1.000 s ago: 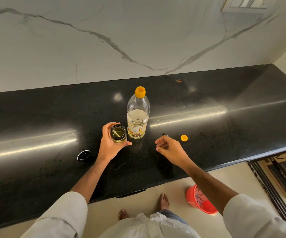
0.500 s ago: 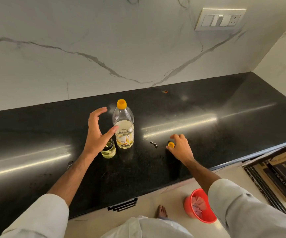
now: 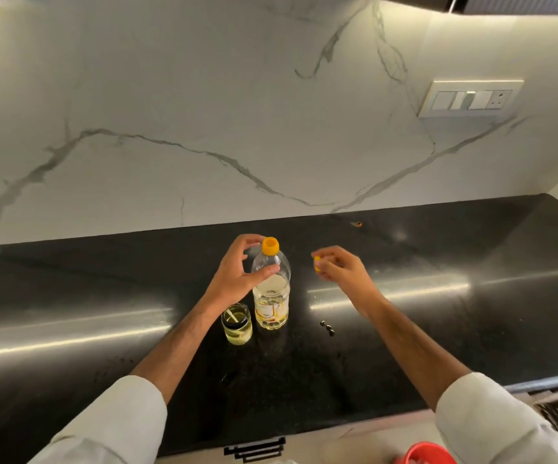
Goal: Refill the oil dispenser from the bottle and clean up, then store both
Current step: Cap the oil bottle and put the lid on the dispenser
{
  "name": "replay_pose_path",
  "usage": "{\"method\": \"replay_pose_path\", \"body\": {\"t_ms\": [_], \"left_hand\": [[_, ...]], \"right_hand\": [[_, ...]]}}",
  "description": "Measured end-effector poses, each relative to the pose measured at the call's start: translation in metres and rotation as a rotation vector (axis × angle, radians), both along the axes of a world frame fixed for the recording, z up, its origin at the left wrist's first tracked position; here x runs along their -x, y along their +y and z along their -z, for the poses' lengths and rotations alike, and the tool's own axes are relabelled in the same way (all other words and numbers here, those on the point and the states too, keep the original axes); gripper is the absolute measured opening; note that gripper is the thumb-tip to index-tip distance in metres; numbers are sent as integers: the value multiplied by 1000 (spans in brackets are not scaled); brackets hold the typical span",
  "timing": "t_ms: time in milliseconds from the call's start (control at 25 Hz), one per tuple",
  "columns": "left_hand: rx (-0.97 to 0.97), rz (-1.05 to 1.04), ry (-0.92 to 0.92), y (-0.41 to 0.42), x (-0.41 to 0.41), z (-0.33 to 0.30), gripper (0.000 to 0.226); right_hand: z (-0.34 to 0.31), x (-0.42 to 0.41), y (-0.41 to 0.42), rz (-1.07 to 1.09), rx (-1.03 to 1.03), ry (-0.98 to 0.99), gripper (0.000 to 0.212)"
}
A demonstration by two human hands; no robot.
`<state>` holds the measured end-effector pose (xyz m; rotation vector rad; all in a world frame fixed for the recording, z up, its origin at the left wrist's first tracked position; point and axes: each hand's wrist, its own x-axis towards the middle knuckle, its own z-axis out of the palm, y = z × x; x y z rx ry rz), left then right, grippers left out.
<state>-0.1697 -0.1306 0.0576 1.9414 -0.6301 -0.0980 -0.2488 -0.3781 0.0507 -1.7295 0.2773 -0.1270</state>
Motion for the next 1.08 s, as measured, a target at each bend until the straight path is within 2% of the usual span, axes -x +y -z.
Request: {"method": "replay_pose_path", "body": {"t_ms": [120,240,480,640,840,1080], "left_hand": [[-24,-10,-1,-2,0,-2,45],[-32,-25,-6,-3,1,0,43],[-25,-48,-6,-3,5,3,44],[-33,-58,-3,-4,4,3,45],[-22,-62,3,-4,5,4,46],[4,-63,0,-4,7,0,42]], "right_hand": [[-55,-16,28,-67,-156,-138,21],[-79,-25,46,-151,-111,-211,19],[-91,-36,58,-250,258,-304,16],[-88,-37,53,-258,490,-246,22],[-96,-39,51,-432,703,-285,32],[-116,-53,51,-660,993,-271,25]]}}
